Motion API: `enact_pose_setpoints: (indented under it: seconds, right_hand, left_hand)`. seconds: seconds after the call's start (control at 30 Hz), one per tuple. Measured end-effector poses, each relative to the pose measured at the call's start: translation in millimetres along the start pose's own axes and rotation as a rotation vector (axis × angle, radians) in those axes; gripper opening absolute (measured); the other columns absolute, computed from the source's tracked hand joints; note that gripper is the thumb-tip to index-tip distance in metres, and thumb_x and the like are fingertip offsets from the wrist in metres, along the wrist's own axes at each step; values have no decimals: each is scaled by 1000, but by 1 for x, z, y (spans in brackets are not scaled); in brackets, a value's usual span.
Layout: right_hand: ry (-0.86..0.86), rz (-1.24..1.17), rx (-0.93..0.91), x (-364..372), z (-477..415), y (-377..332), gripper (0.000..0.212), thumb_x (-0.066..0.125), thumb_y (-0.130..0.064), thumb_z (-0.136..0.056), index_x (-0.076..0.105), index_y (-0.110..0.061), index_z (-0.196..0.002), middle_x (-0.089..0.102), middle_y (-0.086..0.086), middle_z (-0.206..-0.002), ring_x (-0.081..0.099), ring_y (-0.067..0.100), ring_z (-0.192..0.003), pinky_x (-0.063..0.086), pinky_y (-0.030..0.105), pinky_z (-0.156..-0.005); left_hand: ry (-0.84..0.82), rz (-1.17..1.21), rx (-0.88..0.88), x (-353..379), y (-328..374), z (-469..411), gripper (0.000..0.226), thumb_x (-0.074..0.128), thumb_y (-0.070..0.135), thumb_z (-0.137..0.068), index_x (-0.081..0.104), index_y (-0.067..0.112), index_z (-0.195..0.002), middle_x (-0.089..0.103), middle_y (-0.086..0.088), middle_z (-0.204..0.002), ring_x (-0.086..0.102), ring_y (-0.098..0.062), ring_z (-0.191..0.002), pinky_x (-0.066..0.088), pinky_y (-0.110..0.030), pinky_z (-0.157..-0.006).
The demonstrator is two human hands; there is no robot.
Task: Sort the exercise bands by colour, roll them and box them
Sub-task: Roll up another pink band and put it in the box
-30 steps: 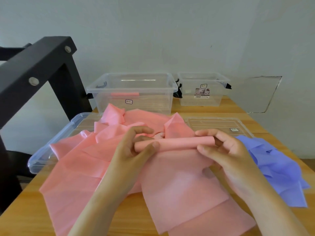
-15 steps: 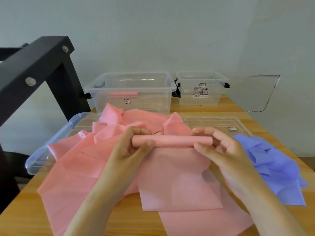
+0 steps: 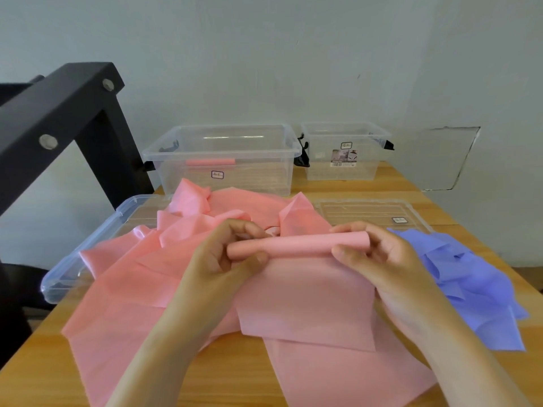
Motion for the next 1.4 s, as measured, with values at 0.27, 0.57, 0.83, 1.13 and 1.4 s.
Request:
enact_pose_setpoints:
  seconds: [0.27, 0.57, 0.83, 1.13, 1.4]
  right_hand:
    - [-16, 76, 17, 3, 2, 0, 28, 82, -11, -71, 71, -31, -87, 71, -7, -86, 63, 12, -80, 49, 29, -76]
    - [53, 85, -73, -4, 2, -10, 37, 69, 6, -78, 70, -31, -74, 75, -5, -98, 68, 6, -91, 52, 18, -79]
    - [70, 132, 20, -7, 1, 5, 17, 72, -13, -81, 72, -30, -83, 73, -2, -88, 65, 12, -78, 48, 31, -74]
    - [30, 137, 14, -1, 2, 3, 15, 72, -24, -76, 71, -32, -89, 71, -11, -85, 63, 6, -78, 49, 17, -69]
    - [47, 132, -64, -4, 2, -6, 22, 74, -12, -76, 72, -32, -84, 74, -4, -95, 65, 7, -82, 48, 17, -71]
  left_hand:
    - [68, -37, 17, -4, 2, -1, 15, 65, 1, -84, 61, 10, -96, 66, 13, -81, 62, 3, -76, 44, -9, -62]
    - [36, -208, -139, -5, -19, 2, 12, 62, 42, -91, 66, 35, -100, 66, 19, -92, 56, -5, -84, 42, -28, -77]
    - [17, 12, -22, -3, -3, 0, 21, 68, 5, -84, 61, 14, -103, 67, 6, -95, 64, -7, -93, 50, -19, -77]
    - [62, 19, -40, -4, -4, 0, 19, 64, 3, -86, 60, 12, -101, 68, 8, -88, 64, -3, -83, 48, -13, -65]
    - [71, -199, -142, -10, -19, 1, 7, 63, 37, -88, 65, 34, -94, 56, 22, -73, 47, 3, -57, 34, -20, -54]
Point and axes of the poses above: each hand's wrist, its own z-axis away from the middle knuckle, its own x-axis out of the palm, y = z × x, the point moved 10 cm from there along -z, towards the middle knuckle
